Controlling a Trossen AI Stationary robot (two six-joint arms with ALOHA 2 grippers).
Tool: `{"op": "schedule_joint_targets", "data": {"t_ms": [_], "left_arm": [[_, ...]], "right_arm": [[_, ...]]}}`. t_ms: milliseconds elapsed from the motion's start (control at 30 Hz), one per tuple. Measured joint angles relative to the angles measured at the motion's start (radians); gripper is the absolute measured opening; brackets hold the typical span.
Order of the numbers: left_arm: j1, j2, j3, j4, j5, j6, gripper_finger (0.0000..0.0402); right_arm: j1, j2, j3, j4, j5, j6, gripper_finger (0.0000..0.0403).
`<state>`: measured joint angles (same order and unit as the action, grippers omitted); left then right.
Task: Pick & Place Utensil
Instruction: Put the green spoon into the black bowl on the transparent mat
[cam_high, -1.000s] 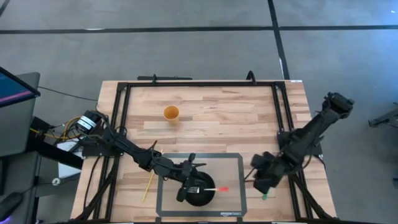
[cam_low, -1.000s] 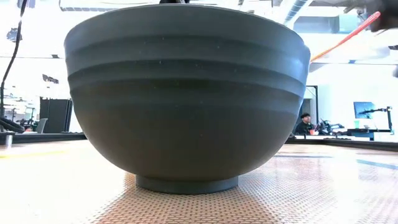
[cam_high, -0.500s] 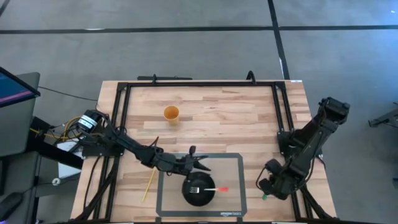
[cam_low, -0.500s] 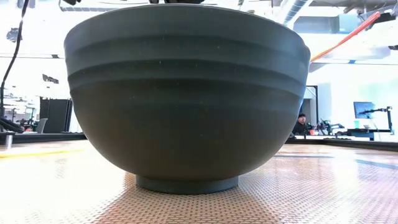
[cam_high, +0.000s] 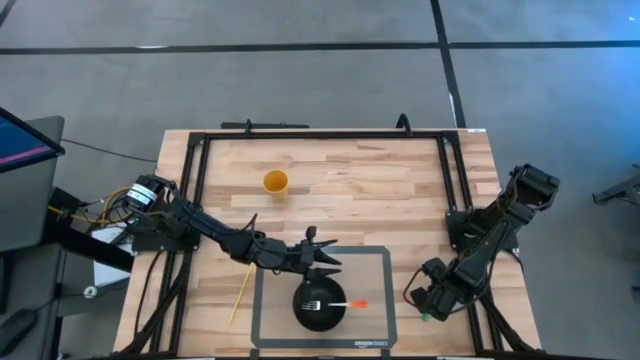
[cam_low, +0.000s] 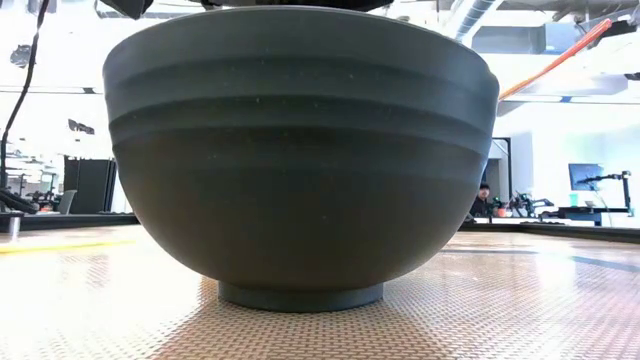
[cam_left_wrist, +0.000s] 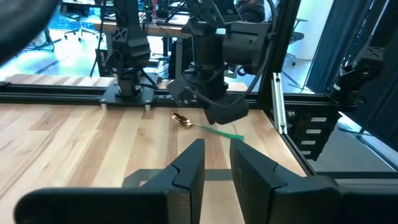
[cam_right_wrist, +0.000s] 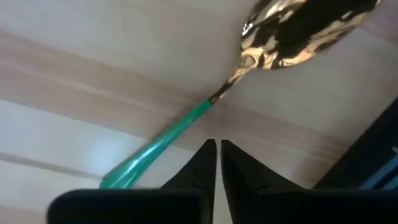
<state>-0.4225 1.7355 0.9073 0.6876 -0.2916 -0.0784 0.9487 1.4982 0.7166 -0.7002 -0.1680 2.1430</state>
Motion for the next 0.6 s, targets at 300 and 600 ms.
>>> {"op": "schedule_joint_targets", "data": {"t_ms": [300,600], "left_arm": [[0.006,0.000,0.000,0.000,0.007,0.022,0.0077],[0.006,0.000,0.000,0.000,0.008,0.019,0.0077]], "right_arm": [[-0.011,0.000,0.000,-0.002,-0.013,-0.029,0.0081],[-0.012,0.000,0.000,-0.005,0.139,0.099,0.0102]]}}
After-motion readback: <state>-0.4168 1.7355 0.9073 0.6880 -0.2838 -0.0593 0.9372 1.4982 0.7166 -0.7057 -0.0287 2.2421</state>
